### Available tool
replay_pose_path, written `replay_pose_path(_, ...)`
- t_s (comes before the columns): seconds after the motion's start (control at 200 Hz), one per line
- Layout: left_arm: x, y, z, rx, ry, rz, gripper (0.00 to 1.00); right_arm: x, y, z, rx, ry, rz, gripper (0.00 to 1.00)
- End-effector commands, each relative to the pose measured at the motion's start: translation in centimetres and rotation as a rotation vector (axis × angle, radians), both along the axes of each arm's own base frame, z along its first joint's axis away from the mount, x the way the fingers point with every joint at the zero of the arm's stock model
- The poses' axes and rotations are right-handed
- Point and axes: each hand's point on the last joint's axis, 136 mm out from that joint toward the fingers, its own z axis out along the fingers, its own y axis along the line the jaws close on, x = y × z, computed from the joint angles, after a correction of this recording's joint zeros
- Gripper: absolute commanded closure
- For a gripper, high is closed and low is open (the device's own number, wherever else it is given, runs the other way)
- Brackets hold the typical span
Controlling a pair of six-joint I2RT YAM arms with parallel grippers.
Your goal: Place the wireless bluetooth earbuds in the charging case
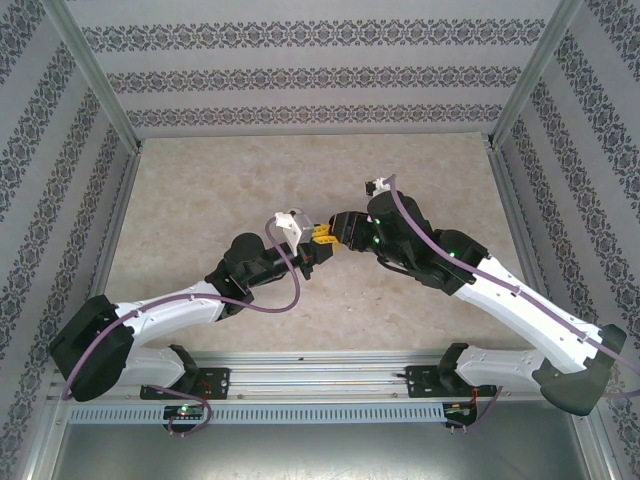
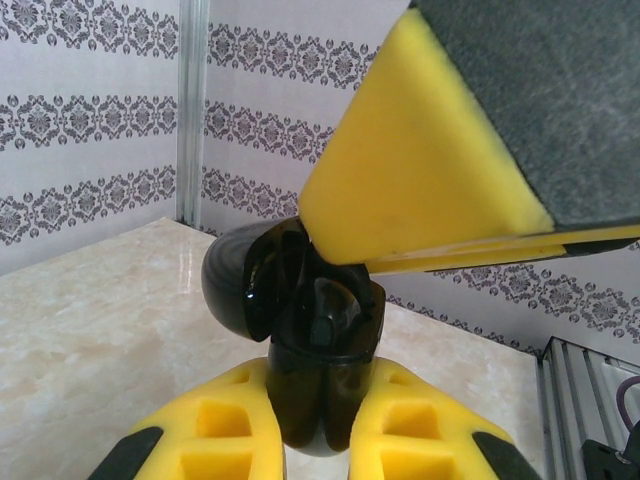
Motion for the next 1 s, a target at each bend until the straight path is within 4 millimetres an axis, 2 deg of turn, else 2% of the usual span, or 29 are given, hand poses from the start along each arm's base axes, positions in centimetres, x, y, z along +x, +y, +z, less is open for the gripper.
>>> replay_pose_path(0.0,-1.0,-0.2,2.8,-0.067,-0.063,-0.03,1.0,-0.1,-0.3,0.8,-0.007,-0.001,-0.006,0.62)
replay_pose_path(0.215,-1.2,0.0,2.6,-0.062,-0.057,-0.031,1.0,-0.4,-1.0,2.6,0.001,-0.022,-0.012,0.58)
replay_pose_path(0.475,-2.0,-0.4,2.3,-0.025,-0.042,-0.085,1.0,-0.4,-3.2,4.9,-0.011,-0.041,-0.007,0.55)
replay_pose_path(0.644,-3.4,-0.8,2.3,0.01,-0.049,-0.158,1.0,0.6,-3.6,3.4,0.047,0.093,0.059,0.56)
replay_pose_path(0.804,-4.8,-1.3,2.5,0.024,-0.046,-0.248,1.0,0.9,-2.3,1.5,0.199,0.262,0.171,0.57)
replay_pose_path(0.994,-5.2,-1.5,2.7,0.018,-0.029,-0.278,1.0,1.1,-1.5,0.3,0.29,0.308,0.211,0.57)
